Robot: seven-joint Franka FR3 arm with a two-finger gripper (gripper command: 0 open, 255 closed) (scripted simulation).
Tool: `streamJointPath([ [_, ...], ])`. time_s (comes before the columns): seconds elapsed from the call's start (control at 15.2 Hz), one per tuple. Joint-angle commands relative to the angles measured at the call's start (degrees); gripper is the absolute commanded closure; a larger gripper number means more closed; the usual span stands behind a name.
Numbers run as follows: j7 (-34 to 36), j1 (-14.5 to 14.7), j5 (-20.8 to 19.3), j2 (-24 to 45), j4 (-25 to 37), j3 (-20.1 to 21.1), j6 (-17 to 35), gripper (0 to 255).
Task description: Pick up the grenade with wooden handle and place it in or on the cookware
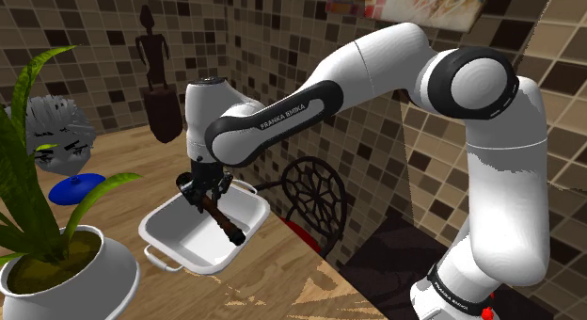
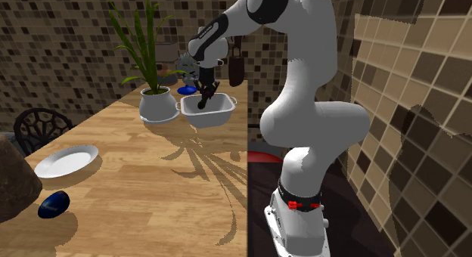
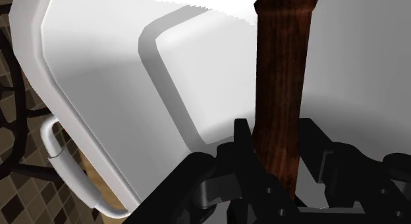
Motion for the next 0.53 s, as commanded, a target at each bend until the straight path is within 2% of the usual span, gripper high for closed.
streamJointPath([
  [0.0, 0.09, 0.08, -0.16, 0.24, -0.08, -0.10, 0.36, 255],
  [0.4, 0.09, 0.08, -0.16, 0.25, -0.08, -0.10, 0.35, 255],
  [0.46, 0.09, 0.08, -0.16, 0.24, -0.08, -0.10, 0.36, 0],
])
